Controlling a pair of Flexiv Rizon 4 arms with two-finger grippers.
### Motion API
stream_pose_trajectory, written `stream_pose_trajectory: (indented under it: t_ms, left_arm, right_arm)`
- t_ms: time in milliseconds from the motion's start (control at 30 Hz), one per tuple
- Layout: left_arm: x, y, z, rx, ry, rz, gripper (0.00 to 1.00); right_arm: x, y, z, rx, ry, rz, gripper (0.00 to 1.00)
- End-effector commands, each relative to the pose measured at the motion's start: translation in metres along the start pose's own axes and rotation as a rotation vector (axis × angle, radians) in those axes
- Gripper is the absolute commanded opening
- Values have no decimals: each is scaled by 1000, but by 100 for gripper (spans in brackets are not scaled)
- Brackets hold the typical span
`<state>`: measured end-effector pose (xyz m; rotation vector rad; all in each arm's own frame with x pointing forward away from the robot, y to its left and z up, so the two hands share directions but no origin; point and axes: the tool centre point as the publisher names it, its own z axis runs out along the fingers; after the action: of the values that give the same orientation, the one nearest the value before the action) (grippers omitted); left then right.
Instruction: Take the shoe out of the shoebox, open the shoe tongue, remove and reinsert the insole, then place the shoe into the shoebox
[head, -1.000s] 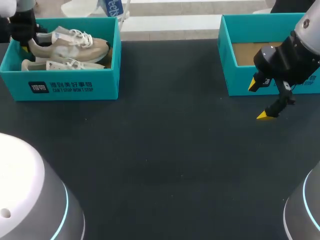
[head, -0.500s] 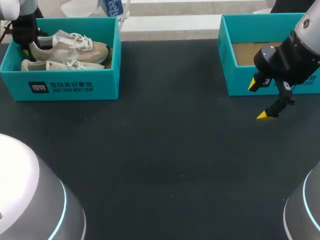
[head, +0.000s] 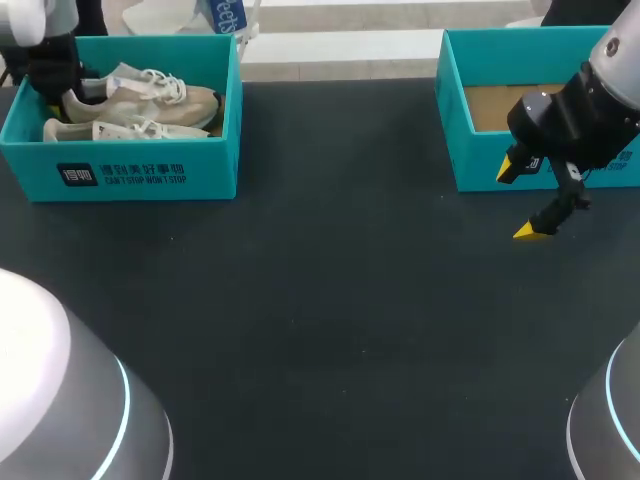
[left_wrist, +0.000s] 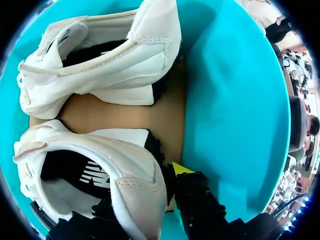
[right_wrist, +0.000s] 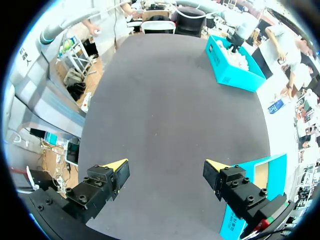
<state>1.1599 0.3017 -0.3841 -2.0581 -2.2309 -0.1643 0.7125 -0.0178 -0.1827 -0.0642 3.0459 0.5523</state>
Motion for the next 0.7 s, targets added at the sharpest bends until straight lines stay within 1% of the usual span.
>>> stream_pose_trajectory:
  t_ms: [33, 100, 167, 300, 433, 700]
  left_arm:
    - [-2, 2, -1, 10, 0, 4, 36]
    - [-2, 1, -4, 10, -10, 8, 37]
    - [-1, -2, -9, 3, -15, 14, 42]
    - [-3, -2, -12, -1, -22, 21, 47]
    - [-3, -2, -14, 2, -24, 25, 47]
    - [3, -5, -30, 1, -34, 25, 48]
  right_arm:
    - [-1, 0, 1, 2, 2, 0, 100]
    - [-1, 0, 1, 2, 2, 0, 100]
    - [-1, 0, 1, 2, 2, 0, 100]
    - [-1, 0, 1, 2, 2, 0, 100]
    - [-1, 0, 1, 2, 2, 0, 100]
    - [-1, 0, 1, 2, 2, 0, 100]
